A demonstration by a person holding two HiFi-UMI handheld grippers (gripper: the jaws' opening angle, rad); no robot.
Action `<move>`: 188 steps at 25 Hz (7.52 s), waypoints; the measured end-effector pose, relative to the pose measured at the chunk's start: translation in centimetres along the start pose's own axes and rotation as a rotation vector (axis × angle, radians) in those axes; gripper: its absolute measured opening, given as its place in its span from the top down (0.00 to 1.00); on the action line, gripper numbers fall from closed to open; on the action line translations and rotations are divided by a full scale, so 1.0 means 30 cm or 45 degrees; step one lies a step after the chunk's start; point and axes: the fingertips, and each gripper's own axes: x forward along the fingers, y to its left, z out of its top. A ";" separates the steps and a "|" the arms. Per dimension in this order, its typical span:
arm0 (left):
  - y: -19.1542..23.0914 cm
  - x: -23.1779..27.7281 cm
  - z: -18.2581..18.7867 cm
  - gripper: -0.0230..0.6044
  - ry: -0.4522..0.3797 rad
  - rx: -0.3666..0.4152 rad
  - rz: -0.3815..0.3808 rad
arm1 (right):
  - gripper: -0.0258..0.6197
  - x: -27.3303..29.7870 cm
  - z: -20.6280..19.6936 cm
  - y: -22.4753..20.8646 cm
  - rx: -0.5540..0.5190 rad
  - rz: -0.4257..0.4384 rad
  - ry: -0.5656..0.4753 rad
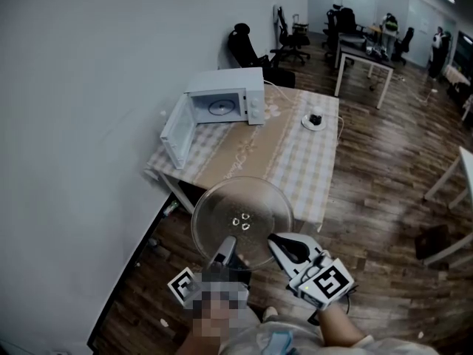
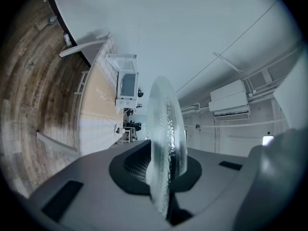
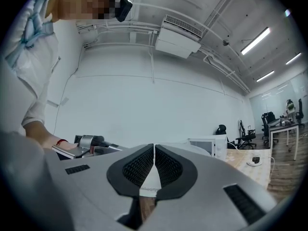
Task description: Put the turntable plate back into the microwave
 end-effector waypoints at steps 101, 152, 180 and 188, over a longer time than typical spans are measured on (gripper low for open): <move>0.746 1.485 1.260 0.93 0.007 -0.053 0.085 | 0.91 1.515 -0.648 -1.288 -0.232 0.259 0.431; 1.029 1.787 1.553 0.93 0.056 -0.005 0.044 | 0.91 1.846 -0.906 -1.555 -0.484 0.176 0.476; 1.100 1.908 1.615 0.93 0.127 0.006 0.064 | 0.77 1.829 -0.970 -1.549 -1.038 0.210 0.714; 1.137 1.868 1.608 0.93 0.127 0.002 0.070 | 0.77 1.811 -1.045 -1.523 -1.285 0.211 0.858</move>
